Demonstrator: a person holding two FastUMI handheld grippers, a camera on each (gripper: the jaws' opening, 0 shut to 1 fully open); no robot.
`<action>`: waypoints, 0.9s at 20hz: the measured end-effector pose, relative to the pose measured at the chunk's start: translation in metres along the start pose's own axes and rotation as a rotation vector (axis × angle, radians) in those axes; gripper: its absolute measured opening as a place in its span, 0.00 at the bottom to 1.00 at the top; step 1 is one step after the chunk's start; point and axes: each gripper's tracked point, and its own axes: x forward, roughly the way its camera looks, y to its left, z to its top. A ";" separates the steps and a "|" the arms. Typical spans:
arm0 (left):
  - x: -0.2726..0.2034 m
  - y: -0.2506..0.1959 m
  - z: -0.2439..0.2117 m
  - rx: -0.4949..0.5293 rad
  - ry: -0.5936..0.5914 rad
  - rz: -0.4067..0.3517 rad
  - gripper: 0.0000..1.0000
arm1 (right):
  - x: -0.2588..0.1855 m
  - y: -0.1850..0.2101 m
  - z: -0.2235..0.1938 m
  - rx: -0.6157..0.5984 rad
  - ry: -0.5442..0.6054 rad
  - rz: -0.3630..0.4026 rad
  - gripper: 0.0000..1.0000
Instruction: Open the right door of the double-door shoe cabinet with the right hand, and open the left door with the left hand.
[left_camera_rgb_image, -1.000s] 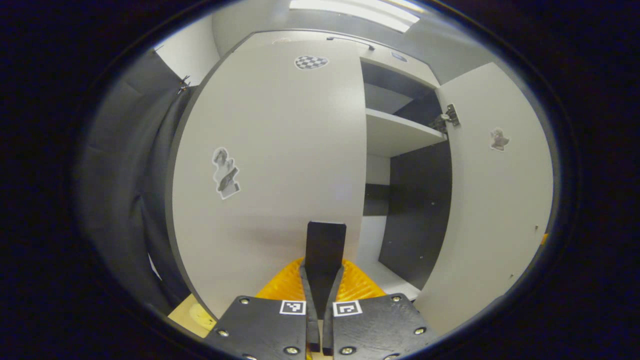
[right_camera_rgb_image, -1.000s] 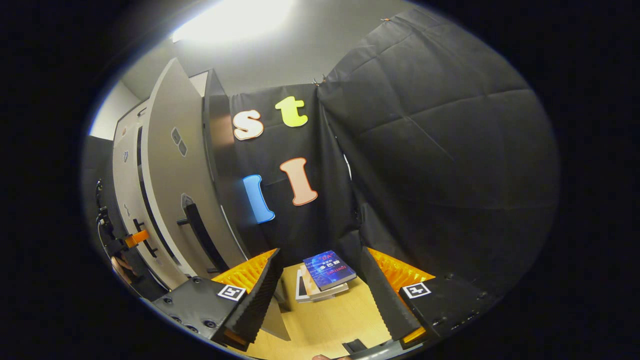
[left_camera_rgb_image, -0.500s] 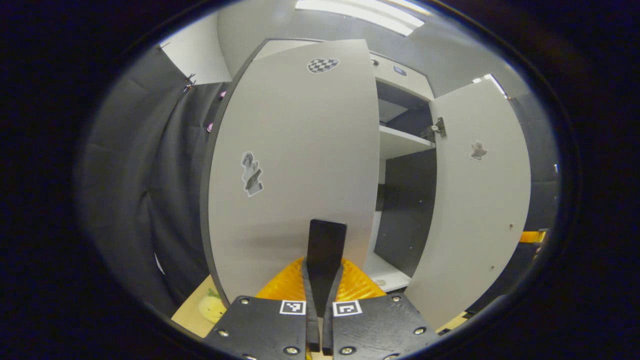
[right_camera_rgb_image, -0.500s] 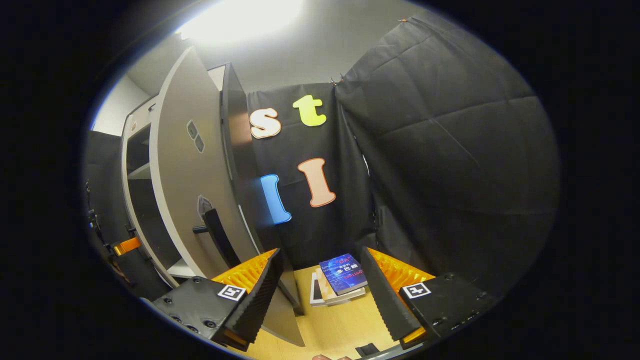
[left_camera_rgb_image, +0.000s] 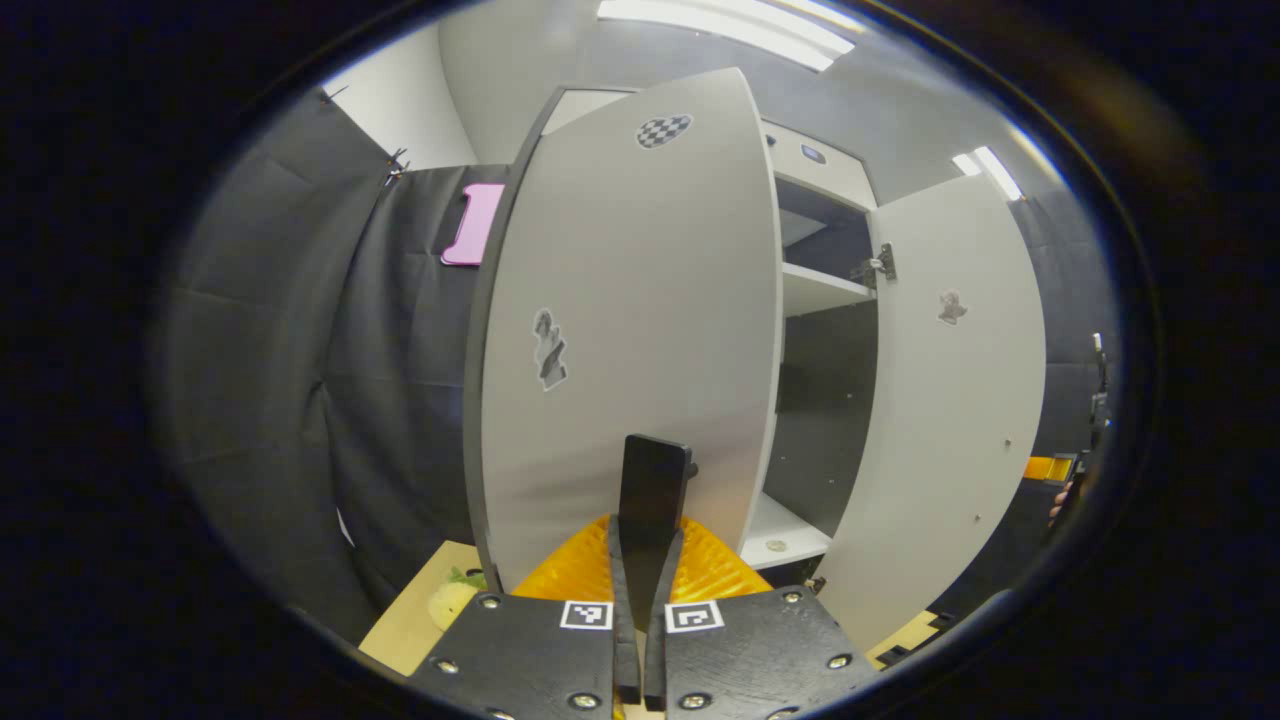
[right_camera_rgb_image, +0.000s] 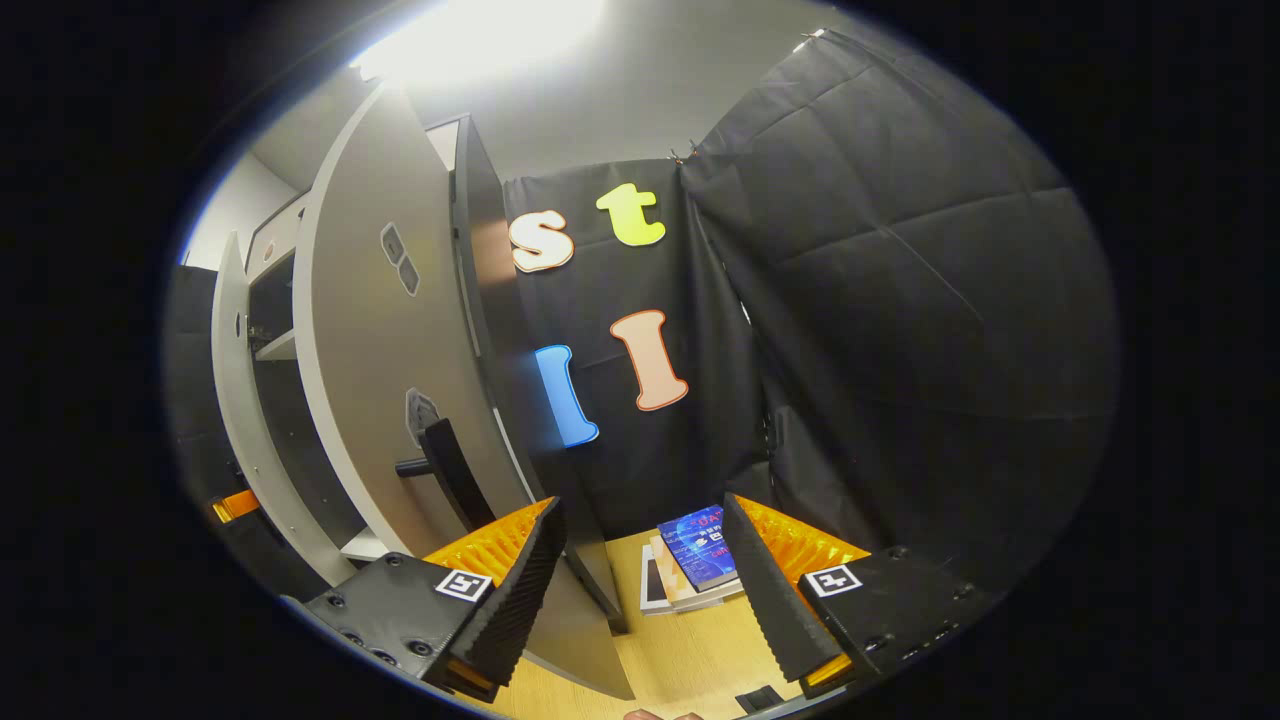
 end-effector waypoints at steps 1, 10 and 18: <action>-0.006 0.006 0.000 -0.009 -0.004 0.004 0.05 | 0.001 0.001 0.002 -0.005 -0.005 -0.001 0.92; -0.046 0.054 0.010 0.010 -0.020 0.087 0.03 | -0.005 0.013 -0.004 0.007 0.005 -0.018 0.98; -0.075 0.168 0.017 0.020 -0.017 0.192 0.00 | -0.030 0.018 0.009 0.000 -0.024 -0.082 0.98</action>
